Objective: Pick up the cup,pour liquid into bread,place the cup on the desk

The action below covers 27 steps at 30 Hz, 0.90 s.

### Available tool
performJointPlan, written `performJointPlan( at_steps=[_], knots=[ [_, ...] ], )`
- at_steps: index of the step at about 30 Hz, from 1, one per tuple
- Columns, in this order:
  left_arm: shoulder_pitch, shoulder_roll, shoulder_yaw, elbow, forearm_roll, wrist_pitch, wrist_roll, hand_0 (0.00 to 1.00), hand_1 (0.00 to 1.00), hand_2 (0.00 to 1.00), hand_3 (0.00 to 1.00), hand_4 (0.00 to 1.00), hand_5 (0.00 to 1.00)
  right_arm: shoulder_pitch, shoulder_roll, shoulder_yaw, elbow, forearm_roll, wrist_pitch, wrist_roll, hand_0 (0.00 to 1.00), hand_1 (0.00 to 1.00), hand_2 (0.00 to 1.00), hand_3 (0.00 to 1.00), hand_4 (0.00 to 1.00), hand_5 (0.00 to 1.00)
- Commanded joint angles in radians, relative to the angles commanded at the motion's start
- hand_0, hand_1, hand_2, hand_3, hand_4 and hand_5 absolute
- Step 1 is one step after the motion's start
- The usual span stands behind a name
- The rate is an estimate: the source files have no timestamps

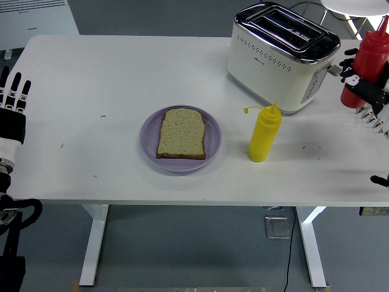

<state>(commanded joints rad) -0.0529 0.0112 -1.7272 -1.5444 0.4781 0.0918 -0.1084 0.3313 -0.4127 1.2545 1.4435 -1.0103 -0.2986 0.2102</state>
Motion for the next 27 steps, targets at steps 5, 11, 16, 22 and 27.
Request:
performJointPlan(
  at_steps=[5, 11, 16, 22, 27],
  knots=[
    [-0.001, 0.000, -0.004, 0.000, 0.000, 0.000, 0.000, 0.808, 0.792, 0.816, 0.736, 0.488, 0.998, 0.047, -0.042, -0.005, 0.035, -0.021, -0.016, -0.015, 0.232, 0.265, 0.373, 0.482, 0.494, 0.023],
    [-0.001, -0.001, -0.006, 0.000, 0.000, 0.001, 0.000, 0.808, 0.792, 0.815, 0.735, 0.489, 0.998, 0.105, -0.081, -0.056, 0.066, -0.104, -0.032, -0.028, 0.229, 0.263, 0.371, 0.482, 0.485, 0.031],
    [-0.001, -0.002, -0.005, 0.001, 0.000, 0.000, 0.000, 0.808, 0.792, 0.815, 0.735, 0.489, 0.998, 0.161, -0.099, -0.113, 0.080, -0.204, -0.052, -0.047, 0.229, 0.263, 0.371, 0.482, 0.485, 0.031],
    [-0.002, -0.002, -0.003, 0.002, -0.001, 0.000, 0.000, 0.808, 0.792, 0.815, 0.735, 0.488, 0.998, 0.252, -0.117, -0.203, 0.095, -0.335, -0.087, -0.109, 0.226, 0.261, 0.368, 0.481, 0.475, 0.038],
    [-0.001, -0.002, -0.005, 0.002, -0.001, 0.001, 0.000, 0.809, 0.790, 0.813, 0.735, 0.488, 0.998, 0.321, -0.135, -0.295, 0.091, -0.526, -0.125, -0.203, 0.224, 0.255, 0.364, 0.476, 0.467, 0.044]
  ],
)
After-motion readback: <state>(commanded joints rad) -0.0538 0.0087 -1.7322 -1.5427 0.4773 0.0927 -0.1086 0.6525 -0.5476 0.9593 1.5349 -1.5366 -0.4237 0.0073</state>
